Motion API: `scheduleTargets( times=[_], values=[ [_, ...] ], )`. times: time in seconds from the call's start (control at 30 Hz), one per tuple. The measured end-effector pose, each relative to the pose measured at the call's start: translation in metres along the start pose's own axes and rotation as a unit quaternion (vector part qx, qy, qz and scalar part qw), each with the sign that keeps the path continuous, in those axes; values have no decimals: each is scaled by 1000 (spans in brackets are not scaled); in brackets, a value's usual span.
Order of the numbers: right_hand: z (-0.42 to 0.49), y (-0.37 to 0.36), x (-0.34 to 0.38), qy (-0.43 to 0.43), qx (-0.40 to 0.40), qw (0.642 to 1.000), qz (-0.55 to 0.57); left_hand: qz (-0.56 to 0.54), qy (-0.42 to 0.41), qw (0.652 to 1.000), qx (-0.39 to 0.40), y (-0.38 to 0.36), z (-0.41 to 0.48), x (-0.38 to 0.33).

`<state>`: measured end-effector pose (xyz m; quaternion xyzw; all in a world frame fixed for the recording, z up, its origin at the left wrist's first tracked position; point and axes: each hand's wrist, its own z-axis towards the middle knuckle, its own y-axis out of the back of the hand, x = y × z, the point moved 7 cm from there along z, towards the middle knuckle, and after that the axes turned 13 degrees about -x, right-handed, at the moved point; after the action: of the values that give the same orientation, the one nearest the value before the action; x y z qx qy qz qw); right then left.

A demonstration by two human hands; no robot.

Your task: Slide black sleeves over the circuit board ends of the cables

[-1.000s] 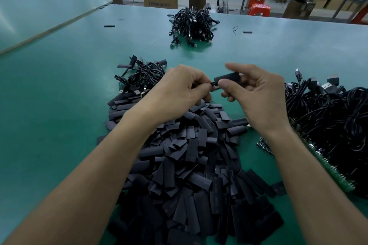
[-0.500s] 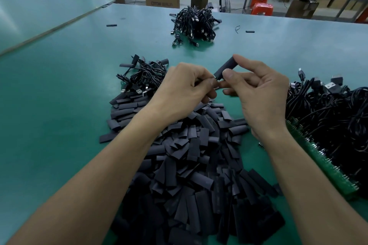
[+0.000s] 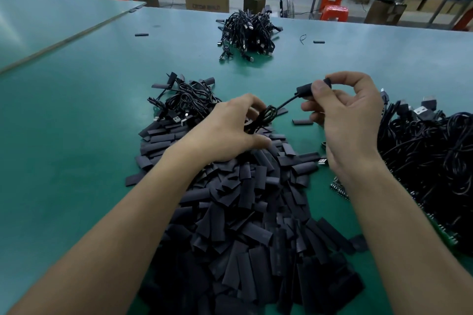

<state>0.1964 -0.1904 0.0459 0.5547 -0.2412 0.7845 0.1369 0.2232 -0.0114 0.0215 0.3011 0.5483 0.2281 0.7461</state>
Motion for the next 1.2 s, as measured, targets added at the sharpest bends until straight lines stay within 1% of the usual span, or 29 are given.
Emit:
scheduleTargets(
  times=[0.07,0.17,0.23,0.3,0.37,0.4,0.47,0.5,0.53,0.6,0.67,0.77,0.83,0.9,0.93,1.0,1.07,1.13,1.2],
  values=[
    [2,4,1,-7,-16,1000,6,-12,6,999,-36,3,2,2],
    [4,10,1,-1,-48,999,-1,-85,14,990,-113,12,4,3],
    [6,13,1,-3,-67,998,-12,-133,27,972,-190,23,5,8],
    [8,13,-1,-5,-68,997,-36,-170,53,948,-265,34,10,21],
    [8,9,-6,1,-42,994,-101,-194,86,924,-318,42,19,39],
    [7,5,-10,7,-16,989,-144,-193,102,914,-343,46,24,47],
    [2,-6,-21,15,60,970,-236,-161,127,901,-383,54,35,61],
    [-2,-11,-28,14,103,956,-275,-143,141,900,-388,57,40,67],
    [-6,-15,-34,10,143,940,-309,-124,157,905,-376,56,46,73],
    [-13,-20,-45,7,195,911,-363,-65,192,922,-329,50,55,83],
    [-17,-23,-52,9,215,891,-401,-12,209,932,-296,44,56,85],
    [-26,-26,-55,24,224,868,-443,31,167,944,-282,37,50,70],
    [-34,-29,-52,45,231,845,-480,49,142,945,-290,34,40,59],
    [-39,-28,-46,69,227,810,-535,62,104,948,-295,30,30,46],
    [-39,-26,-42,84,219,785,-573,68,86,952,-285,26,26,41],
    [-36,-14,-29,113,190,730,-647,67,65,964,-248,15,19,36],
    [-33,5,-15,119,156,684,-703,60,69,973,-212,1,11,35],
    [-32,26,-4,103,129,652,-740,67,82,975,-193,-9,1,37],
    [-35,43,0,71,120,633,-762,92,83,975,-183,-17,-6,38]
  ],
)
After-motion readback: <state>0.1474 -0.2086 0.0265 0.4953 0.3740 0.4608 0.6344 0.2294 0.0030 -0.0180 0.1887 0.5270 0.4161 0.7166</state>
